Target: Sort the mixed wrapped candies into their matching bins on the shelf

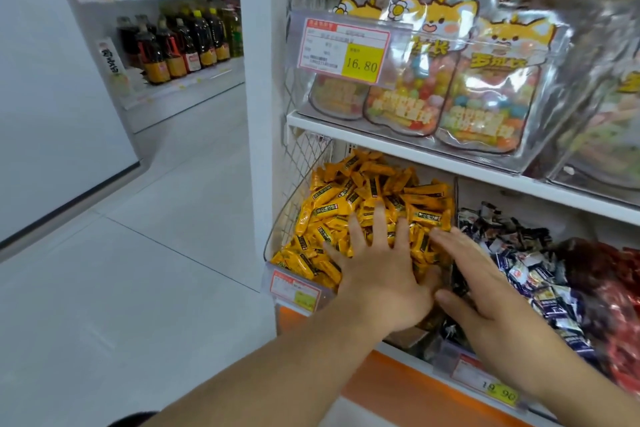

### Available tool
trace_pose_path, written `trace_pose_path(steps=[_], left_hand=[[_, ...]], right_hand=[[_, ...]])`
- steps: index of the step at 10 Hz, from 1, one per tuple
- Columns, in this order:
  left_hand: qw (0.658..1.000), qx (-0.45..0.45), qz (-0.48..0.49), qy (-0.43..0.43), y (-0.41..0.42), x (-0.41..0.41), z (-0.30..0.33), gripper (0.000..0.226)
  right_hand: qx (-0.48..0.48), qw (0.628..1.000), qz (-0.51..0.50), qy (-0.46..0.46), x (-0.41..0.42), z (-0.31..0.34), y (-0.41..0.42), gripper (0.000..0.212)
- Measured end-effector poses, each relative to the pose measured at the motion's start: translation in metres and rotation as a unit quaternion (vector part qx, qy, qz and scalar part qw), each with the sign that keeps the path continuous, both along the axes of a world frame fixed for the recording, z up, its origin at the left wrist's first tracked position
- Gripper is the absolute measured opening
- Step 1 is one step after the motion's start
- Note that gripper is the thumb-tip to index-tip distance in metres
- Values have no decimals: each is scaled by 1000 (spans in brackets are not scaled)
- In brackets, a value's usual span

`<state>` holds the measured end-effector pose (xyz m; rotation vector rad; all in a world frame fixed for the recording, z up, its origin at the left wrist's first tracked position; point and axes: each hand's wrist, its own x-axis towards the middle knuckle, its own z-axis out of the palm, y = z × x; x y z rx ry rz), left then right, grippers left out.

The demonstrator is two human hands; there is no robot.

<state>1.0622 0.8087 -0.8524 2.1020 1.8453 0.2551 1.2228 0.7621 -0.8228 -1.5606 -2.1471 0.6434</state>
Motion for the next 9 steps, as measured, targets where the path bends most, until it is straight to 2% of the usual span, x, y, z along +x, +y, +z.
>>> trace_pose_path(steps=[3, 5, 7, 8, 9], left_hand=[[1000, 2, -26, 14, 4, -17, 1, 81], [992, 60, -34, 109, 13, -49, 4, 71], [995, 50, -55, 74, 5, -49, 10, 76], [993, 75, -70, 51, -2, -51, 20, 77], [988, 111, -101, 28, -19, -44, 30, 69]], right_hand=[[8, 1000, 4, -16, 1, -2, 0, 71], [26, 999, 17, -31, 5, -3, 0, 70], [39, 997, 23, -62, 12, 3, -7, 68], [36, 996, 27, -75, 28, 4, -17, 68], [31, 996, 18, -82, 42, 14, -33, 66]])
